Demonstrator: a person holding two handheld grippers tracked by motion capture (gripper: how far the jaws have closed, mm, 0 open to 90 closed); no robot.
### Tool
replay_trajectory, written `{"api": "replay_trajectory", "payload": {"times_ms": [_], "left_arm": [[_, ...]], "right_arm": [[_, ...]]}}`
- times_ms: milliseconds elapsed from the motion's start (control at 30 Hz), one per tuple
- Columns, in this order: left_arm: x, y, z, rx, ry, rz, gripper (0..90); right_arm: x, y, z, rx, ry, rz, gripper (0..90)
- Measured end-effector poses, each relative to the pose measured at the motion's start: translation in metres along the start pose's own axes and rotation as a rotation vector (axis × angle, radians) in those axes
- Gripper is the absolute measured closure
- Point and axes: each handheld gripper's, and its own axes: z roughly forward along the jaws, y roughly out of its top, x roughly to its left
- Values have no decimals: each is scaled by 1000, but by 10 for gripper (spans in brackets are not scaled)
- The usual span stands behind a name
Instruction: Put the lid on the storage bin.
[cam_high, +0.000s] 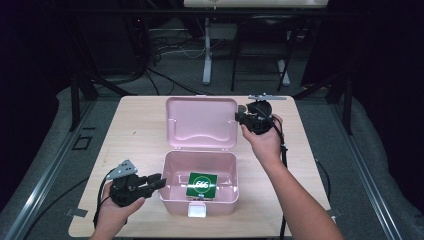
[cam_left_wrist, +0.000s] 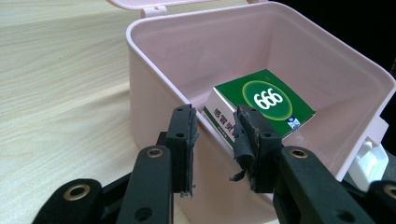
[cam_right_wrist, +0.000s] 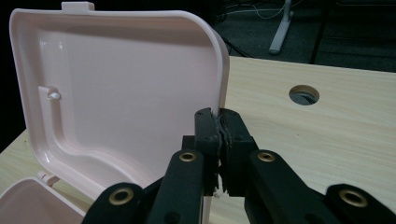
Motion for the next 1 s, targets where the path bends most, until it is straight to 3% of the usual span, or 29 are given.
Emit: {"api": "replay_trajectory", "payload": {"times_ms": [367, 567, 733, 1000], "left_arm": [[-1, -1, 0, -8, 4, -8, 677], [-2, -1, 0, -12, 12, -10, 679], [-2, 0, 0, -5, 16, -5, 679], [3, 18, 1, -32, 33, 38, 651]], "right_arm": [[4, -4, -10, -33, 13, -25, 872], [4, -9, -15, -64, 34, -13, 874], [7, -12, -21, -83, 26, -42, 874], [8, -14, -23, -96, 21, -72, 874]]}}
